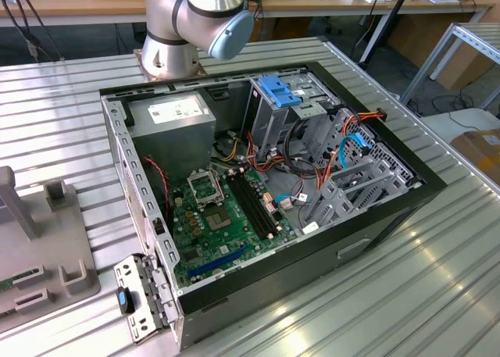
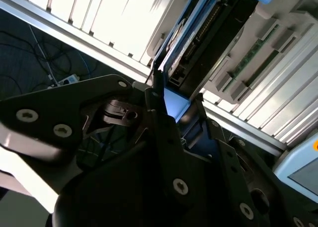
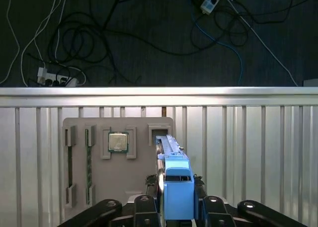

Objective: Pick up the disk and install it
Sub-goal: 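Pick up the disk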

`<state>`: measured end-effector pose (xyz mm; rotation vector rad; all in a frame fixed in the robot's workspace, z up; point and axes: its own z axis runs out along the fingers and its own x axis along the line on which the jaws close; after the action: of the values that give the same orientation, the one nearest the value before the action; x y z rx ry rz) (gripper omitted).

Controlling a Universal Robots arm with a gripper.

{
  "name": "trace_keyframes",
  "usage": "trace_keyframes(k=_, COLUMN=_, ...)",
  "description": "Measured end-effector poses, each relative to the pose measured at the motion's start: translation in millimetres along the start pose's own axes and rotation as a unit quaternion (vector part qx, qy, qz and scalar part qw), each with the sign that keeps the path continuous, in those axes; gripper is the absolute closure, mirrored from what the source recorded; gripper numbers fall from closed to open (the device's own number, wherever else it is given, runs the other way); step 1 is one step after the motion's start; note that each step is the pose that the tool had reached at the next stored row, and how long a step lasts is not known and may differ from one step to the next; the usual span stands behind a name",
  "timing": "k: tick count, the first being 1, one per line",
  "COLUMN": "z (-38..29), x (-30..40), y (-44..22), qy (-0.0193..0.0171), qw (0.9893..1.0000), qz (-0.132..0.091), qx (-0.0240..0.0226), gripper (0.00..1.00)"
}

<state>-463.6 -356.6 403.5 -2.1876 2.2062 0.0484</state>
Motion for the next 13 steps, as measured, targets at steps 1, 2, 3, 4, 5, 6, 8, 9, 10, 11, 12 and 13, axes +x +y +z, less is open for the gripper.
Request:
trace_keyframes(k=1, z=-2.1, x=-0.1, y=0.0, qy=-0.0003, qw=1.0000, qz=0.000, qx=0.0001, gripper=0.64)
trace_keyframes(k=2, z=-3.7, x=-0.2, y=0.0, qy=-0.0005, qw=1.0000, qz=0.000, qx=0.0002, gripper=0.64)
trace_keyframes(k=3, z=-5.2, x=-0.2, y=0.0, qy=-0.0006, qw=1.0000, qz=0.000, qx=0.0003, gripper=0.64)
trace_keyframes(k=4, z=-6.6, x=-0.3, y=0.0, qy=-0.0008, qw=1.0000, qz=0.000, qx=0.0004, gripper=0.64)
trace_keyframes(k=5, z=-7.7, x=-0.4, y=0.0, qy=-0.0009, qw=1.0000, qz=0.000, qx=0.0004, gripper=0.64)
trace_keyframes(k=6, z=-9.8, x=-0.5, y=0.0, qy=-0.0012, qw=1.0000, qz=0.000, qx=0.0005, gripper=0.64)
trace_keyframes(k=8, z=-14.3, x=-0.7, y=0.0, qy=-0.0019, qw=1.0000, qz=0.000, qx=0.0009, gripper=0.64)
trace_keyframes(k=9, z=-16.0, x=-0.7, y=0.0, qy=-0.0024, qw=1.0000, qz=0.000, qx=0.0012, gripper=0.64)
trace_keyframes(k=10, z=-17.1, x=-0.8, y=0.0, qy=-0.0027, qw=1.0000, qz=0.000, qx=0.0013, gripper=0.64)
trace_keyframes(k=11, z=-18.1, x=-0.8, y=0.0, qy=-0.0030, qw=1.0000, qz=0.000, qx=0.0015, gripper=0.64)
trace_keyframes(k=12, z=-19.5, x=-0.9, y=0.0, qy=-0.0033, qw=1.0000, qz=0.000, qx=0.0017, gripper=0.64)
trace_keyframes(k=13, z=-21.8, x=-1.0, y=0.0, qy=-0.0038, qw=1.0000, qz=0.000, qx=0.0019, gripper=0.64)
